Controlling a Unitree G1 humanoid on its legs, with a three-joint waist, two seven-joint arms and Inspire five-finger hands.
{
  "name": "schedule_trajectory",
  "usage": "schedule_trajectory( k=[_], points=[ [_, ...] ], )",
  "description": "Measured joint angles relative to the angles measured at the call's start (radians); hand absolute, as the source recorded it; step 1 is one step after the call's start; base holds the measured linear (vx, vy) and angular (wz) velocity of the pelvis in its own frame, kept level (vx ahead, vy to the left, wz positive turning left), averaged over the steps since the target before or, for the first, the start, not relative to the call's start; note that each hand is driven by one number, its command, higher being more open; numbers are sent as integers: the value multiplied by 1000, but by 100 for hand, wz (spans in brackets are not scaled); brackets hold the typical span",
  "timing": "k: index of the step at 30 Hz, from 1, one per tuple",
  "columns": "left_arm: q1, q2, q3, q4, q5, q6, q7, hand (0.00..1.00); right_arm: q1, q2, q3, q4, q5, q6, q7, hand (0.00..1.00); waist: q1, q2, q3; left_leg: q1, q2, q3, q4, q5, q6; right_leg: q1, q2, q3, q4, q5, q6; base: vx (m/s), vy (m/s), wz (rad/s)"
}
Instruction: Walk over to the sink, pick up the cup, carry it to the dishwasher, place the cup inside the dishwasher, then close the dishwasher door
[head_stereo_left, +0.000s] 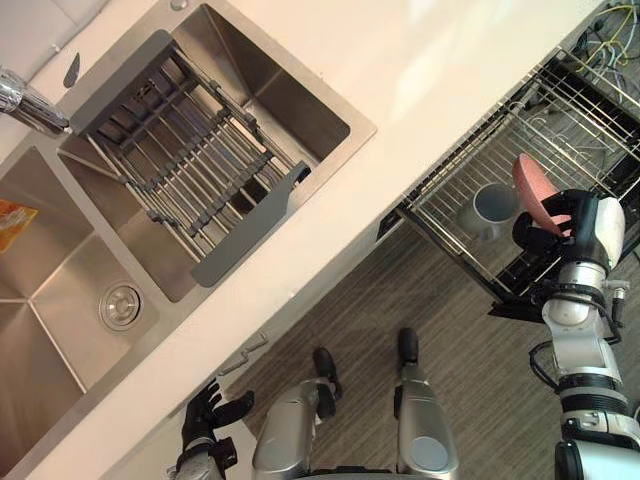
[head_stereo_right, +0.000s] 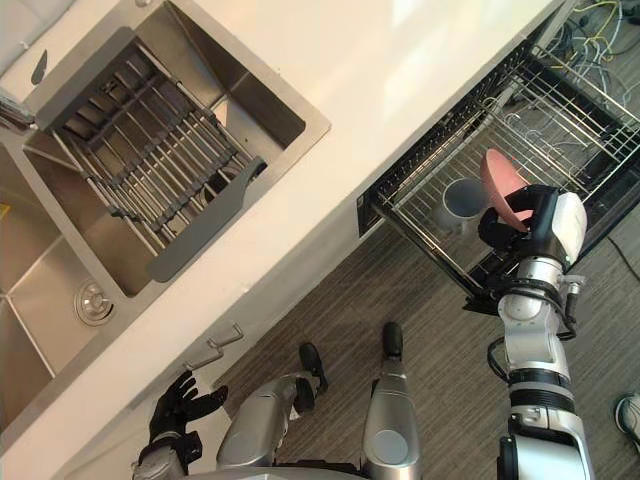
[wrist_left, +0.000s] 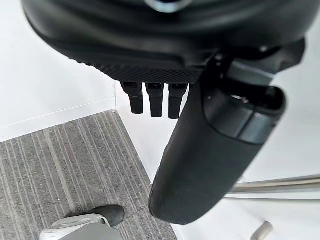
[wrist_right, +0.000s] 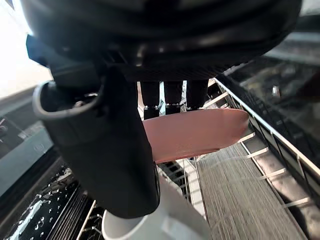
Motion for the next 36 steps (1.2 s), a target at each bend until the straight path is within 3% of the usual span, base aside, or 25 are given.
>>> schedule_trajectory(
  k=[8,9,26,36],
  points=[
    [-20,15,-4,-2,-25,-3,0,90,-82,-23,22,51,38,1,1,30,1,0,20,-12,-9,-13,0,4,6,-5,-8,-5,1,0,0,-20,4,4],
    [-20,16,-4,-2,-29,-3,0,90,-88,-23,22,57,38,1,1,90,3,0,20,-12,-10,-15,0,4,6,-5,-8,-6,1,0,0,-12,-1,5],
    [-20,16,-23,-10,-36,-4,2,90,-122,-8,-8,72,49,22,-52,90,5,7,24,-17,-13,-34,0,4,6,-5,-8,-10,1,0,0,-2,0,1],
    [-20,13,-22,-18,-36,4,3,90,-6,40,-204,-121,178,7,-95,90,9,6,24,-11,-13,-39,0,4,6,0,-8,-10,3,0,0,0,0,0]
  ],
)
